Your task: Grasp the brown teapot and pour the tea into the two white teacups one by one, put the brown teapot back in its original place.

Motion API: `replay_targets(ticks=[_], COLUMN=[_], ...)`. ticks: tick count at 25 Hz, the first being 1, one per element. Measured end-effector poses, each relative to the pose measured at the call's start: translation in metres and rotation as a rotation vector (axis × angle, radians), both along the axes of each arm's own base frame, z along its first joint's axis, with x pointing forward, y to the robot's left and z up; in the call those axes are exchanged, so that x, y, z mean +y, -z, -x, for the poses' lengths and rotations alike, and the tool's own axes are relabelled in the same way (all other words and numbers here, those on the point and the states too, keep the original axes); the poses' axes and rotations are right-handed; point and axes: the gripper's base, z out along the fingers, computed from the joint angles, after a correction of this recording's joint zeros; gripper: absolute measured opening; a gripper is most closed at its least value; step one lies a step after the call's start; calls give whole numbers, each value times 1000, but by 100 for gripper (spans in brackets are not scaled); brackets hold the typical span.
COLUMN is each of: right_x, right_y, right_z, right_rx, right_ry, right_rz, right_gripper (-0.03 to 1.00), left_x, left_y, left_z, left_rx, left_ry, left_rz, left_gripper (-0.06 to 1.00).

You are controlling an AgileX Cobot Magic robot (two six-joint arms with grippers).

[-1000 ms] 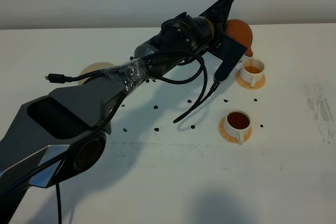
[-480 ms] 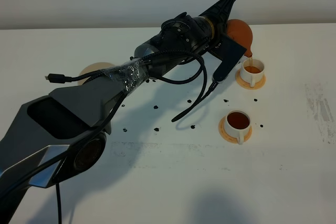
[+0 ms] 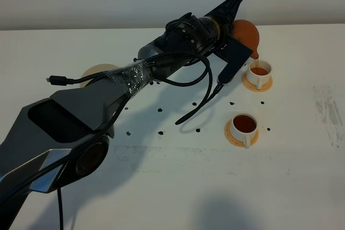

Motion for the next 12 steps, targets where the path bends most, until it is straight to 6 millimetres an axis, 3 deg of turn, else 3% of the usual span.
replay_targets(ticks=[12], right_x=[0], right_y=[0], right_z=[0], right_rx=[0], right_ry=[0], right_rz=[0], right_gripper=[22], left_x=[0], left_y=[0], left_z=[0], left_rx=[-21], left_ry=[30], left_rz=[-42], left_gripper=[9])
